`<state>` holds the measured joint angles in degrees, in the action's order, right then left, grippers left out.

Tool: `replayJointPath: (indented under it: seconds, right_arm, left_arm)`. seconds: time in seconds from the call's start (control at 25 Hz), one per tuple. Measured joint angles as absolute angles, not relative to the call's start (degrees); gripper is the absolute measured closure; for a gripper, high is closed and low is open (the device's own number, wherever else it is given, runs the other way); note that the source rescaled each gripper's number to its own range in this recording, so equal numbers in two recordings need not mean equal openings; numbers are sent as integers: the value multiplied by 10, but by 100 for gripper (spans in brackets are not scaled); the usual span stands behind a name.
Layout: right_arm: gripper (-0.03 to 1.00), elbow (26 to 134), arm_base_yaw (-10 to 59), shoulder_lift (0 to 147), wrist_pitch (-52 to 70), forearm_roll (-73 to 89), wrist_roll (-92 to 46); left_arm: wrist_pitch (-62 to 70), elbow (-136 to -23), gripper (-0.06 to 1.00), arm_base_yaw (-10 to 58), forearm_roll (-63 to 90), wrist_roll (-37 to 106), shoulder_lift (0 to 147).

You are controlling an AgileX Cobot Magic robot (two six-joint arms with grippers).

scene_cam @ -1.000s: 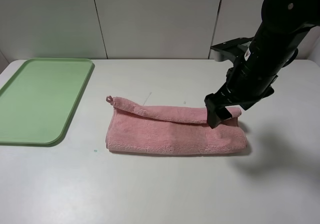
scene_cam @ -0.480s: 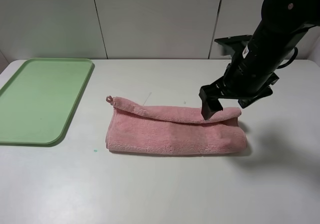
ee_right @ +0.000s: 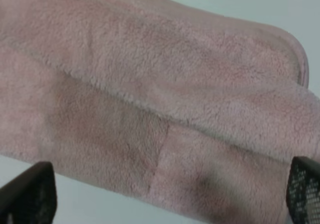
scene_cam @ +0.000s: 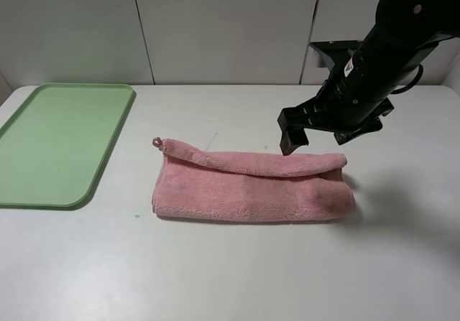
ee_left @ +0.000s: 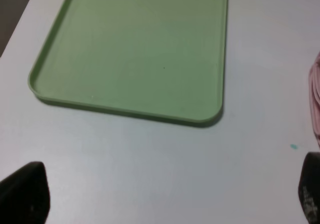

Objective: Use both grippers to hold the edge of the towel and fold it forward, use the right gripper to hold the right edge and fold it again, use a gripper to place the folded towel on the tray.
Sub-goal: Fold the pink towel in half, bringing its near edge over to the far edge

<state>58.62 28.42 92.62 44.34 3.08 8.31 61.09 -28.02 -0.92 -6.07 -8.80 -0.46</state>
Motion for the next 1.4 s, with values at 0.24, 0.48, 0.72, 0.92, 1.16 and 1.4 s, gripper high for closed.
replayJointPath:
  seconds: [0.24, 0.48, 0.72, 0.92, 1.16, 1.4]
  right_arm:
    - [-3, 586, 284, 926, 438, 31, 139]
    - [-3, 579, 284, 950, 425, 13, 194]
    - [-3, 577, 284, 1011, 395, -29, 261]
    - [-3, 576, 284, 1059, 392, -60, 301]
    - [-3, 576, 284, 1082, 381, -67, 305]
    - [-3, 576, 284, 1095, 380, -71, 305]
  left_arm:
    - [611, -280, -5, -9, -61, -88, -5]
    - [611, -280, -5, -9, -61, -89, -5]
    - [611, -280, -5, -9, -61, -89, -5]
    - [611, -280, -5, -9, -61, -89, -5]
    - [611, -280, -5, -9, -61, -89, -5]
    - [611, -280, -5, -9, -61, -89, -5]
